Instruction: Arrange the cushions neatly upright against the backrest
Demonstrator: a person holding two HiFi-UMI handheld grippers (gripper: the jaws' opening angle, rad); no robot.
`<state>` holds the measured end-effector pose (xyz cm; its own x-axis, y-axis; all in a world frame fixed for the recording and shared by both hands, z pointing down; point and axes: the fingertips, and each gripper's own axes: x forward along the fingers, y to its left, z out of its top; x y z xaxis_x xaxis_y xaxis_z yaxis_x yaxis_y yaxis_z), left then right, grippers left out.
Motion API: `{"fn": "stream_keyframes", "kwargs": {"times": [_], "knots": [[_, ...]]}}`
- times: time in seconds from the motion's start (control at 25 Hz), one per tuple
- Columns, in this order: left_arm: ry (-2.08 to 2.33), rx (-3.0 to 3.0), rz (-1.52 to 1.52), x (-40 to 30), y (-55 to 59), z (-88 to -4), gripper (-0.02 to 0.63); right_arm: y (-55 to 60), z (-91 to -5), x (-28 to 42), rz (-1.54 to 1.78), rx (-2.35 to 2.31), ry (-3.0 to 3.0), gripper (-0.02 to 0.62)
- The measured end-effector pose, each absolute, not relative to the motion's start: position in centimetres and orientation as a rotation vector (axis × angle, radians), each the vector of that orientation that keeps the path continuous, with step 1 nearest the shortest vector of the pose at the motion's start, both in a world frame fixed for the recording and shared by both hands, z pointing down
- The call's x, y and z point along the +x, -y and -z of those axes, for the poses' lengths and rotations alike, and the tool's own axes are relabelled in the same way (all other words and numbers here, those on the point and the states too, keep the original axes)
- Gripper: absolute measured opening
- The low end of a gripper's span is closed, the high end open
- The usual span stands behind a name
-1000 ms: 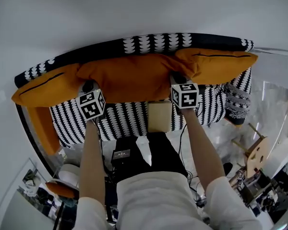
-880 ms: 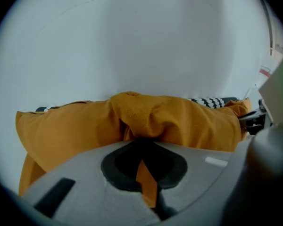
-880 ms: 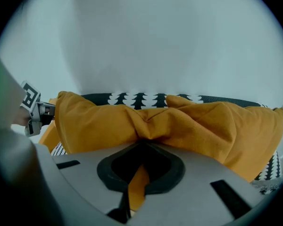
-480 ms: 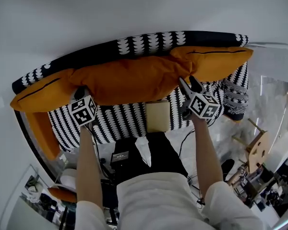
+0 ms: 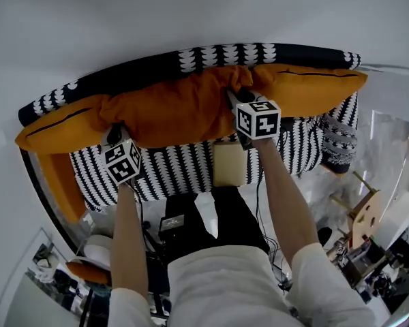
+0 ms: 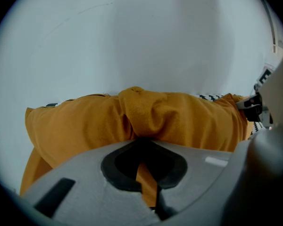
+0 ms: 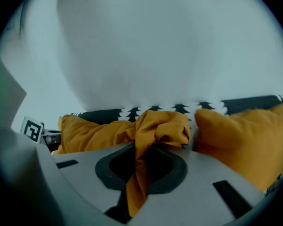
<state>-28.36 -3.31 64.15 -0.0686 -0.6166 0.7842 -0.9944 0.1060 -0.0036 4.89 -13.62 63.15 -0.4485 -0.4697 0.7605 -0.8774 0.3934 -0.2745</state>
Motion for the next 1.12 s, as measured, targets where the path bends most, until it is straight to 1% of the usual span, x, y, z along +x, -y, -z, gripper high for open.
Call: {"fn": "stream_keyframes", "kwargs": {"times": [0.12,0.32,0.48,0.64,0.76,0.92,0.96,1.08,1.12], "knots": [[1.77,1.572,-0.737,-28.4,2.7,-64.3,0.009,15.8,-63.3,3.4,-0.823,1.075,2.069,0.044],[1.736,1.59,-0.602,-26.1,4.5,-64.9,0.009,16.8,-61.8,7.3,-0.902,1.143,2.161,0.04],[1.683,1.634,-0.533,-23.1,7.8,-64.8,0.007,16.9,-60.3,9.7,-0.89,1.224,2.206,0.035],[1.682,1.76,-0.478,-20.8,11.6,-62.7,0.006,17.1,-58.6,12.1,-0.848,1.322,2.23,0.034],[1.698,1.848,-0.523,-21.0,12.8,-61.7,0.006,17.1,-58.3,13.0,-0.824,1.351,2.242,0.035],[1.72,1.857,-0.616,-23.4,10.8,-62.0,0.008,16.4,-59.7,12.1,-0.784,1.305,2.216,0.04],[1.735,1.85,-0.635,-24.0,10.2,-61.8,0.008,16.3,-59.6,12.0,-0.781,1.298,2.214,0.066],[1.793,1.831,-0.672,-25.6,8.2,-60.5,0.008,15.5,-58.1,12.3,-0.772,1.276,2.232,0.193],[1.823,1.825,-0.681,-26.2,7.3,-59.8,0.008,15.1,-57.3,12.7,-0.753,1.275,2.237,0.215]]}}
